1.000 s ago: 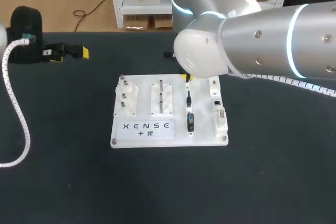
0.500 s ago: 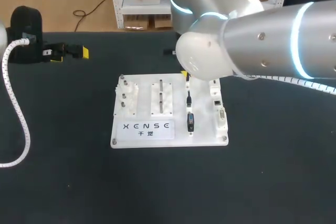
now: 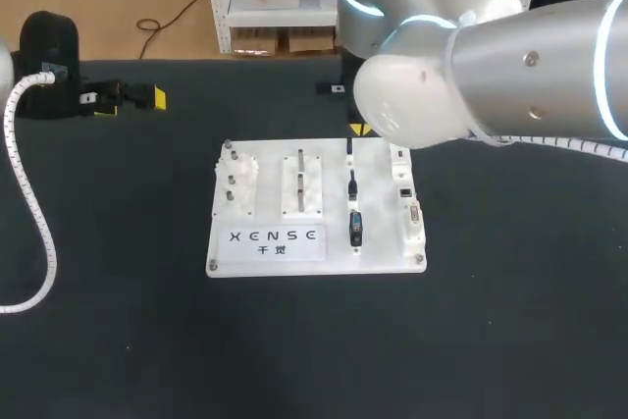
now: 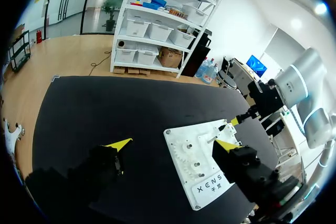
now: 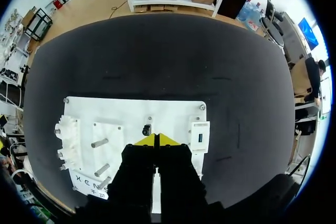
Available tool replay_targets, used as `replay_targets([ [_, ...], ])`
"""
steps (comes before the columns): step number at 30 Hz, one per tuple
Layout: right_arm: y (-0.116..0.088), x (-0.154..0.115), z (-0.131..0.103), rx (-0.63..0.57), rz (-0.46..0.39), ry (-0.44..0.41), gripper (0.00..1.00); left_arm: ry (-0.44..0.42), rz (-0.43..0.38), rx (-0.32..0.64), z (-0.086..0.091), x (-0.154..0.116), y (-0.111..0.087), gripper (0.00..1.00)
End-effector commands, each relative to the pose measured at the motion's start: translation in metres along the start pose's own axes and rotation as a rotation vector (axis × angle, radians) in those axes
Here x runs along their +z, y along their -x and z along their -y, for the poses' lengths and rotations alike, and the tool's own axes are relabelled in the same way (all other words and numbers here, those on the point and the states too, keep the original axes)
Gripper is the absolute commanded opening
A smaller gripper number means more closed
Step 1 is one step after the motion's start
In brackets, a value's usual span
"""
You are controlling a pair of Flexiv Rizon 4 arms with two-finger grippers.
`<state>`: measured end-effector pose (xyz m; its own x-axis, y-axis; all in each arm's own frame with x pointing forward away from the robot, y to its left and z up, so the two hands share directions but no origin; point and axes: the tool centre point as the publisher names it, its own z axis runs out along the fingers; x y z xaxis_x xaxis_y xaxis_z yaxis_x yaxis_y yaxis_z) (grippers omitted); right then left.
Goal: Insert the USB connector, Ethernet cable, and multi-pin plug into their matching sockets one by one.
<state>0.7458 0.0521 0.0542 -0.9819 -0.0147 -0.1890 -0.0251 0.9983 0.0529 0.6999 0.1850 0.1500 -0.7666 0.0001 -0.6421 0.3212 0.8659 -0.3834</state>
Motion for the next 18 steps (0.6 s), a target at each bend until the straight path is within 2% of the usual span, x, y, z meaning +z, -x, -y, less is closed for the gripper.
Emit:
replay_targets([
  [1, -0.003, -0.003, 0.002, -0.006, 0.033, 0.018, 0.91, 0.0, 0.0, 0.0, 0.0, 0.0, 0.0, 1.0],
  [2, -0.002, -0.003, 0.001, -0.009, 0.036, 0.029, 1.0, 0.0, 0.0, 0.0, 0.0, 0.0, 0.0, 1.0],
  [9, 0.005, -0.009, -0.005, -0.014, 0.046, 0.062, 1.0, 0.0, 0.0, 0.0, 0.0, 0.0, 0.0, 1.0],
  [18, 0.007, 0.013, -0.008, -0.009, -0.004, 0.034, 1.0, 0.0, 0.0, 0.0, 0.0, 0.0, 0.0, 1.0],
])
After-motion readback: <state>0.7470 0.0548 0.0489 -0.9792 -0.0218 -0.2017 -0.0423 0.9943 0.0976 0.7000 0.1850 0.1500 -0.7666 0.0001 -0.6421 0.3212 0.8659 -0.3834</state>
